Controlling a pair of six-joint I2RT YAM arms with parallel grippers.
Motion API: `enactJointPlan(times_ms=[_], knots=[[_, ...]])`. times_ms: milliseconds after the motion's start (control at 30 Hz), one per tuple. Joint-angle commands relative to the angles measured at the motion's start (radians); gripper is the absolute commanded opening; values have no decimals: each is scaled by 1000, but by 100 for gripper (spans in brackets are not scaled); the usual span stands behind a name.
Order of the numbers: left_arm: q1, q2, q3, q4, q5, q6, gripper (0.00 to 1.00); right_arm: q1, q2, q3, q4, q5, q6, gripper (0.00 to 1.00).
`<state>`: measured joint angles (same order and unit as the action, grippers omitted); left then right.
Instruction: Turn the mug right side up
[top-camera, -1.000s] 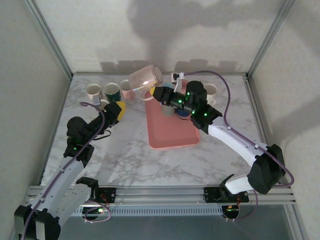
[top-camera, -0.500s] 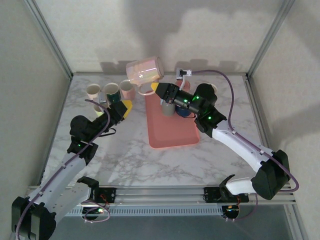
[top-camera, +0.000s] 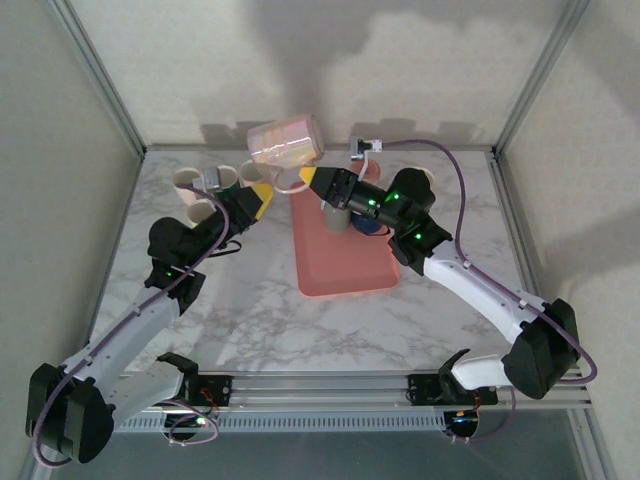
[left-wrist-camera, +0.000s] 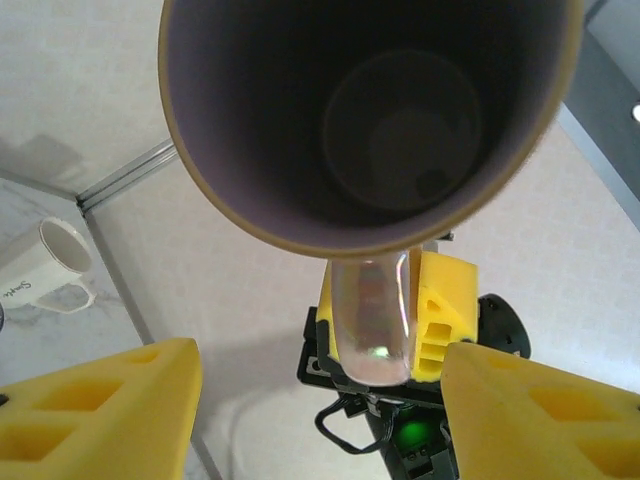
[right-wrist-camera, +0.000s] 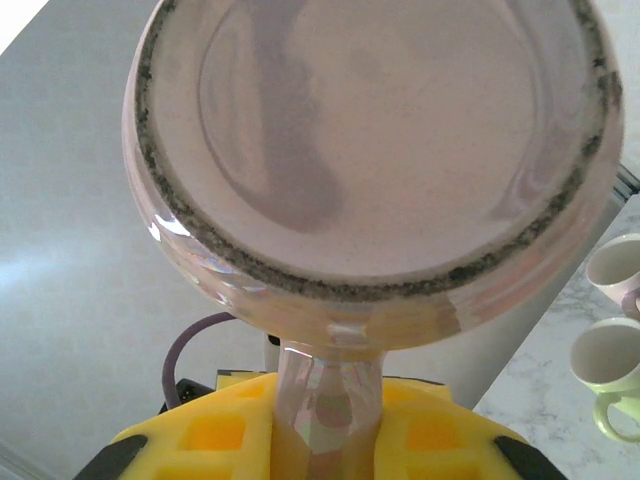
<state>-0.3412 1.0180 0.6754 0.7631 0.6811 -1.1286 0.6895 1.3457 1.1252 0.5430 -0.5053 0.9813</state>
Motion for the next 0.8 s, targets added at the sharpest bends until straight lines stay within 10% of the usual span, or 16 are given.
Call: enactJointPlan(times_ms=[0, 500, 767], knots=[[-24, 9, 45, 97, -13, 21, 64, 11, -16, 48, 166, -22, -13, 0], [-63, 106, 136, 118, -15, 13, 52, 27, -7, 64, 135, -53, -38, 0], [-74, 121, 141, 136, -18, 13, 14, 27, -7, 59, 119, -43, -43, 0]])
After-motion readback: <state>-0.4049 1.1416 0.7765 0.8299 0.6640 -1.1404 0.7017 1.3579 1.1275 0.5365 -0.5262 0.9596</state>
